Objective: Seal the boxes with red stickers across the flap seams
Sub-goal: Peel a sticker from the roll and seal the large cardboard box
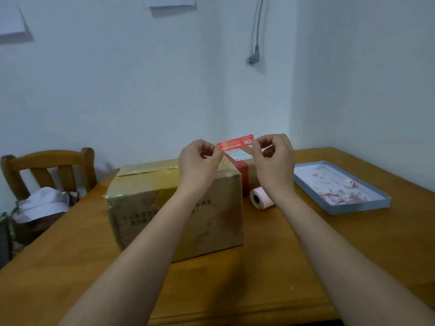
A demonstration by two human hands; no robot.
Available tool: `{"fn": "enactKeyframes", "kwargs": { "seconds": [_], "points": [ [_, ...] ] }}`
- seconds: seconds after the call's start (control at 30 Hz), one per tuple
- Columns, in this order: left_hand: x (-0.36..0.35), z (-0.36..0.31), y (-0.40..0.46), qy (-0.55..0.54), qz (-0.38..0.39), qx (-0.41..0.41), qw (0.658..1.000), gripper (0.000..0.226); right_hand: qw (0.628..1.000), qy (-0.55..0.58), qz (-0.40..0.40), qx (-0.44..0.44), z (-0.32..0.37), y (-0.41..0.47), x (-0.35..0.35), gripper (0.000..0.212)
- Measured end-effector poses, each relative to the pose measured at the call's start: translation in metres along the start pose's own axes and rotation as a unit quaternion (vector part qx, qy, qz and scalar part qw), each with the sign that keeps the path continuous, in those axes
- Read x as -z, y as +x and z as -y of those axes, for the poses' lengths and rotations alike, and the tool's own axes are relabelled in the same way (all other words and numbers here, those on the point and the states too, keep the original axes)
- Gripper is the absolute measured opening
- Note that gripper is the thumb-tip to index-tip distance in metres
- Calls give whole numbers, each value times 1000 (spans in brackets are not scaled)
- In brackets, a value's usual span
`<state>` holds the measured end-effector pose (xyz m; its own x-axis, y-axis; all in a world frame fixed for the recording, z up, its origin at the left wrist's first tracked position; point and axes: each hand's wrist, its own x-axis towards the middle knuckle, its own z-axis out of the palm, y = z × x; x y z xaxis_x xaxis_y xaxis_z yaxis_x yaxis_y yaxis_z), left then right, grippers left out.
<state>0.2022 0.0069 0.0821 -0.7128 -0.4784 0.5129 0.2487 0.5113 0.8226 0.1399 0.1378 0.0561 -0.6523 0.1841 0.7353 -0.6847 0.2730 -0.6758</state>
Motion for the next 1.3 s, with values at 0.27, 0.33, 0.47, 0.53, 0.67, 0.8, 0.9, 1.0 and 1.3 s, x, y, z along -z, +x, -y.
{"fn": "enactKeyframes", "kwargs": {
  "seconds": [0.27,0.33,0.47,0.53,0.67,0.8,0.9,1.0,1.3],
  "points": [
    [59,16,19,41,-20,13,999,11,989,-7,148,-5,31,3,-41,8],
    [72,22,24,55,-26,17,998,11,983,17,181,-16,36,5,-54,11],
    [89,31,30,81,-34,22,996,11,975,58,208,-52,44,8,-69,18],
    [96,36,32,86,-34,20,996,11,972,58,219,-55,46,9,-77,17],
    [101,42,39,94,-23,26,995,13,964,49,252,-64,46,11,-91,18],
    [103,48,46,94,-20,30,995,17,958,29,279,-64,40,14,-99,20],
    [102,51,52,90,-16,43,995,17,953,19,294,-73,36,15,-103,20],
    [102,54,59,89,-13,59,994,15,954,3,288,-77,35,19,-107,19],
    [92,67,76,171,5,119,978,35,933,-72,333,-115,34,28,-120,24]
  ]
}}
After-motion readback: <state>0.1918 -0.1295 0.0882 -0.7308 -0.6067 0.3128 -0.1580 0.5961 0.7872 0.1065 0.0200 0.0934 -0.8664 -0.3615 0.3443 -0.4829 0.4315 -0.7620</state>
